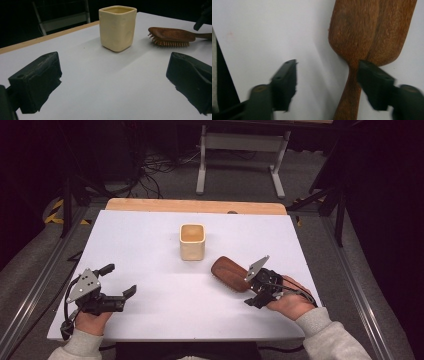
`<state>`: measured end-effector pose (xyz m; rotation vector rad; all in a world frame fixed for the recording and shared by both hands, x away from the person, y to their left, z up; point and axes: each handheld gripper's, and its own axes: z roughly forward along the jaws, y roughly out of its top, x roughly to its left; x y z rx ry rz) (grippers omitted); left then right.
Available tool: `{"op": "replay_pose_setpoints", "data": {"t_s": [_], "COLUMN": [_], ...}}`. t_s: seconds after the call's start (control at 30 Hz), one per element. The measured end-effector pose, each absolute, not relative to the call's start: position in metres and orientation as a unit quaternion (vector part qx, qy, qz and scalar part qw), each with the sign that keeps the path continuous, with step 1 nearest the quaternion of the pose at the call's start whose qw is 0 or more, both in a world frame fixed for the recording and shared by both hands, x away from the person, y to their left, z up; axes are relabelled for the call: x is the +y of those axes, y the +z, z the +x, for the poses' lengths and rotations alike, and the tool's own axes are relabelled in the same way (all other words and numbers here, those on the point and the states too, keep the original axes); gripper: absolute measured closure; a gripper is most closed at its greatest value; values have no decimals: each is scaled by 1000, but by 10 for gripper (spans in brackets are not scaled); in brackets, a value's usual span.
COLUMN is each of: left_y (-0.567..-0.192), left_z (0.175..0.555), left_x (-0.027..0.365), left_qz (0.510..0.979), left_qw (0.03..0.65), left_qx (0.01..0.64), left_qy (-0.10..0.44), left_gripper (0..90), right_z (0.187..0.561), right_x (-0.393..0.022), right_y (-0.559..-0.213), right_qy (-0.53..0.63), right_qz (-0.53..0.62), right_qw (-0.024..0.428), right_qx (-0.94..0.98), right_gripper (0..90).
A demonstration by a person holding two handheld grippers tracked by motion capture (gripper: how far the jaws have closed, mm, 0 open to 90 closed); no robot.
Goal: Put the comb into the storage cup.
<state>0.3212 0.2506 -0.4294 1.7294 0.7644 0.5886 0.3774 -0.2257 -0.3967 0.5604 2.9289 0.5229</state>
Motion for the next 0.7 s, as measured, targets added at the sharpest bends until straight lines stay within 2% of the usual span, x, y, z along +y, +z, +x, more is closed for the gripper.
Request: {"op": "replay_pose_setpoints", "data": {"t_s": [0.07,0.17,0.7], "left_y": [-430,-430,-430], "left_z": [321,321,321], "left_x": [251,251,250], "left_qz": [730,730,731], "left_qw": [549,549,548], "left_qx": [323,323,322], "left_qy": [248,248,249], "left_gripper": [7,7,7], "right_z": [379,382,405], "right_x": [-224,-225,-235], "right_y": [-396,-397,-420], "right_qy": [174,172,150], "right_qz": [198,211,284], "right_qw": [71,78,76], "right_qx": [962,959,944], "right_gripper": [98,0,10]}}
